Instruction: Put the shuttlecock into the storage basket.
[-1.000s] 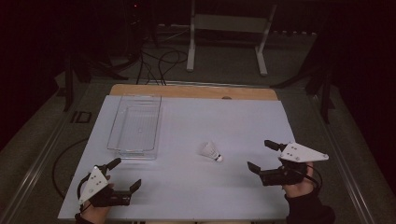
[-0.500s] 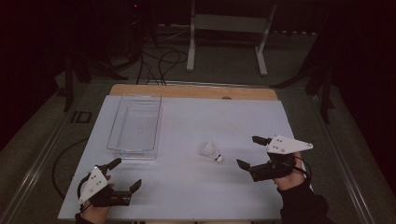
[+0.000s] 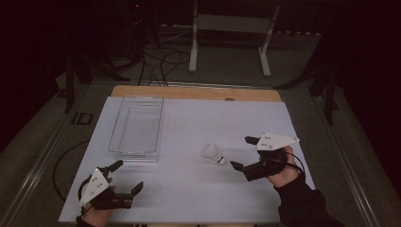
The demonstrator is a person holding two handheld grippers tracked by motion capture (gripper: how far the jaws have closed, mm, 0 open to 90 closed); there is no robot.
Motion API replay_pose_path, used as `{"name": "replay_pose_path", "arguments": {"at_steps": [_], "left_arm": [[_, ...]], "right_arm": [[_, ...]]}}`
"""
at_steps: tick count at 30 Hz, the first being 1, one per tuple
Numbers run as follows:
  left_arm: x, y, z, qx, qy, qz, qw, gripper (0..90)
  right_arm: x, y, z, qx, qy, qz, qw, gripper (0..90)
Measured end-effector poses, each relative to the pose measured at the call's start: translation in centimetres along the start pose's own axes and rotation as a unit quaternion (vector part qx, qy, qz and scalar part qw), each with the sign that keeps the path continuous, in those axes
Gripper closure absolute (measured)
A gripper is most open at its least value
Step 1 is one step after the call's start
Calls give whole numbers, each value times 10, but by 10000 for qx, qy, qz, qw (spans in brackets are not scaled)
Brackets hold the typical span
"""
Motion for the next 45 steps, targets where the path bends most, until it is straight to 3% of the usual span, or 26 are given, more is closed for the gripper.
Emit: {"name": "replay_pose_path", "arguments": {"at_steps": [9, 18, 21, 25, 32, 45], "left_arm": [[0, 0, 0, -4, -14, -14, 10000, 0], [0, 1, -1, -19, 0, -19, 10000, 1], [0, 1, 0, -13, -4, -22, 10000, 1], [0, 0, 0, -12, 3, -19, 10000, 1], [1, 1, 0, -14, -5, -30, 10000, 0], [1, 1, 0, -1, -21, -49, 10000, 0]], "right_arm": [[-1, 15, -1, -237, -17, 114, 9997, 75], [0, 36, -10, -751, -106, 87, 9971, 76], [0, 38, -12, -804, -89, 139, 9966, 76], [-1, 50, -18, -1046, -12, 270, 9942, 77], [0, 61, -26, -1374, 39, 298, 9901, 78], [0, 79, -40, -2107, 125, 274, 9771, 80]]}}
Point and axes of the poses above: each handheld gripper's, and its own axes: y roughly forward along the jaws, z roughly out of its top, x roughly to its right, the point moved 7 cm from there along y, roughly forward along the jaws, and after that the axes turned 4 degrees about -z, right-handed, at the moved point
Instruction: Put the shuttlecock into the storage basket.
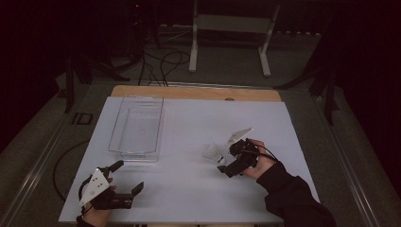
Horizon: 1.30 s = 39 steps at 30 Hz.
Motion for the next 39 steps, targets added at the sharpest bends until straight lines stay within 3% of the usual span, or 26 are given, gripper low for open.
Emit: {"name": "replay_pose_path", "arguments": {"at_steps": [12, 16, 29, 39], "left_arm": [[0, 0, 0, 4, -15, -12, 10000, 0], [0, 0, 0, 9, -10, -13, 10000, 0], [0, 0, 0, -25, 4, -12, 10000, 0], [1, 0, 0, -25, 11, -21, 10000, 0]], "right_arm": [[3, 16, -4, -515, 86, -22, 9986, 83], [4, 19, -6, -662, 113, 91, 9977, 91], [10, 31, -11, -965, 134, 27, 9952, 137], [12, 38, -12, -1165, 284, -55, 9928, 168]]}}
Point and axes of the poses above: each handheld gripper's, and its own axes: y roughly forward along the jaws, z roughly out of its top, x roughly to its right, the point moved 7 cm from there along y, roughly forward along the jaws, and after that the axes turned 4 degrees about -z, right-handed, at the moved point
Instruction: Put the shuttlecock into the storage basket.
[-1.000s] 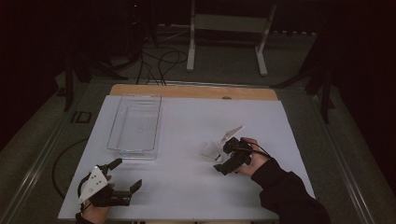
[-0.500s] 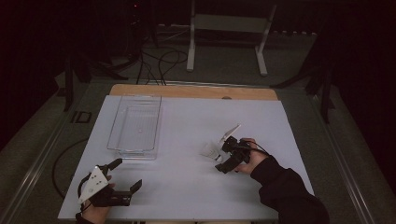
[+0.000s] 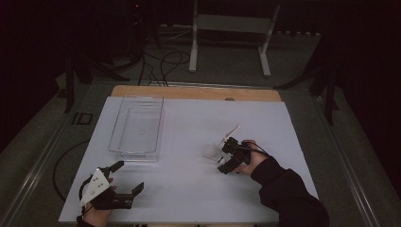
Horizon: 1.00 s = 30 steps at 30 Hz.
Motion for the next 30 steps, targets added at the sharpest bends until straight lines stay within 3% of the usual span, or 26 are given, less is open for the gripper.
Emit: {"name": "replay_pose_path", "arguments": {"at_steps": [3, 8, 13, 30], "left_arm": [[0, 0, 0, -1, -15, 0, 10000, 0], [0, 0, 0, 5, -16, -6, 10000, 0], [0, 0, 0, 6, -31, -19, 10000, 0], [1, 1, 0, -1, -24, -40, 10000, 1]], "right_arm": [[0, 3, 0, -115, 27, -56, 9999, 226], [0, 7, 0, -209, 37, 20, 9998, 231], [0, 10, 1, -350, -98, -28, 9993, 287], [3, 20, 11, -629, -157, -74, 9979, 398]]}}
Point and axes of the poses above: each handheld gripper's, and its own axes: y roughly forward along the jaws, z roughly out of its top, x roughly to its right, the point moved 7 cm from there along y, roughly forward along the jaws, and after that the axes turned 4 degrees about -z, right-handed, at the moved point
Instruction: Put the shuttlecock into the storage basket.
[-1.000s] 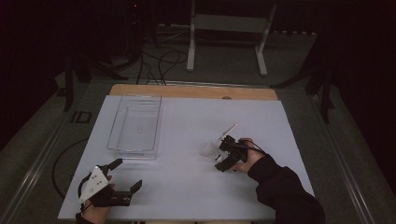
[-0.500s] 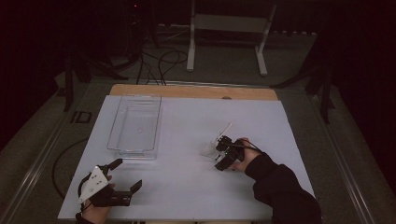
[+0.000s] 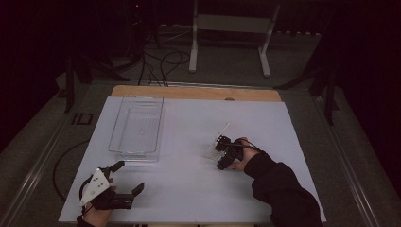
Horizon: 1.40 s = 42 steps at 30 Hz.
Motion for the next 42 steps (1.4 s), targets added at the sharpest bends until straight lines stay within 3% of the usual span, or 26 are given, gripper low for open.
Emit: {"name": "replay_pose_path", "arguments": {"at_steps": [21, 32, 36, 42], "left_arm": [[0, 1, -1, -25, 4, -13, 10000, 0], [0, 1, -1, -35, 3, -27, 10000, 0], [0, 1, -1, -36, 4, -24, 10000, 0], [0, 1, -1, -42, -5, -29, 10000, 0]], "right_arm": [[4, 6, 2, -161, 54, -7, 9999, 571], [1, 6, 3, -221, -121, -53, 9997, 658], [0, 5, 3, -236, -332, -96, 9991, 662], [-4, -1, -1, -194, -565, 162, 9981, 662]]}}
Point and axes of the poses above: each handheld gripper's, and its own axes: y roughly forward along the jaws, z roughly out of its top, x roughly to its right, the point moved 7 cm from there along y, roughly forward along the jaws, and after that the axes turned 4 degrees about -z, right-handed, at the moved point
